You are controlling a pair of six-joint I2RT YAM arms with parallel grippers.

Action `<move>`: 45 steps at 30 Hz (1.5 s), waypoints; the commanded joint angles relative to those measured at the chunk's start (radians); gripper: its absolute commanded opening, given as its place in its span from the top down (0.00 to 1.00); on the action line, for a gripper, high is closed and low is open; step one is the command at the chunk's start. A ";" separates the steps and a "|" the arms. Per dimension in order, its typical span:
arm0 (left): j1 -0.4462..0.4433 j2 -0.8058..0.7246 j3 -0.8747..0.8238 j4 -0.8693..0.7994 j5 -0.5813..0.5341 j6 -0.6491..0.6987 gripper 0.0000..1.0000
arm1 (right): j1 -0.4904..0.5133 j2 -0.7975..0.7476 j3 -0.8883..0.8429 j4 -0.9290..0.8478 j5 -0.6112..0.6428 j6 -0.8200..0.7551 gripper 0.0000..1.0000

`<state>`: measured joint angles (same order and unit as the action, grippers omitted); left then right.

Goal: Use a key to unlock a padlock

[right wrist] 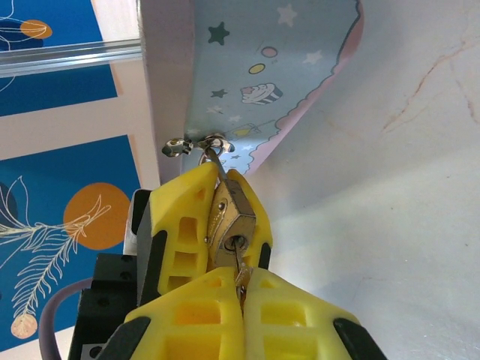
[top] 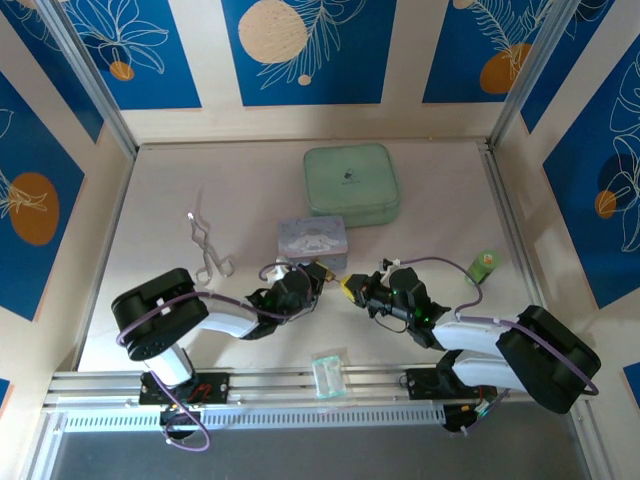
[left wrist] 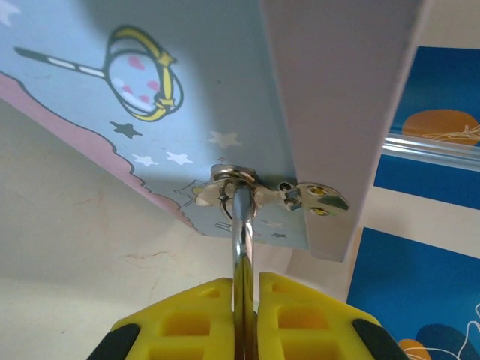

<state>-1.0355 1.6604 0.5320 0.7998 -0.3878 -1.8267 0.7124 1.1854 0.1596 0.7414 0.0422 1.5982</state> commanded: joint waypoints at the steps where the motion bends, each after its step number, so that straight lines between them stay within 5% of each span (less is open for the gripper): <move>1: -0.021 -0.002 0.048 0.097 -0.003 -0.005 0.97 | -0.001 0.004 0.023 0.034 0.021 -0.005 1.00; 16: -0.042 0.022 0.047 0.206 0.030 -0.016 1.00 | -0.055 0.158 0.044 0.201 -0.080 0.026 1.00; 24: -0.056 0.043 0.064 0.211 0.051 -0.012 1.00 | -0.076 0.161 0.147 0.013 -0.189 -0.057 1.00; 27: -0.058 0.050 0.060 0.212 0.052 -0.020 1.00 | -0.077 0.143 0.149 -0.045 -0.178 -0.064 0.90; 31: -0.060 0.038 0.052 0.184 0.045 -0.014 1.00 | -0.083 0.126 0.128 -0.074 -0.169 -0.064 0.65; 38: -0.061 0.030 0.022 0.167 0.013 -0.022 1.00 | -0.092 0.080 0.120 -0.134 -0.160 -0.095 0.57; 45: -0.062 0.012 -0.002 0.116 -0.008 -0.013 1.00 | -0.115 -0.125 0.104 -0.422 -0.120 -0.254 0.33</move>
<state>-1.0832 1.7100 0.5377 0.8814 -0.4103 -1.8534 0.6109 1.1400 0.2668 0.4606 -0.1051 1.4433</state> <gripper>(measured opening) 0.103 0.656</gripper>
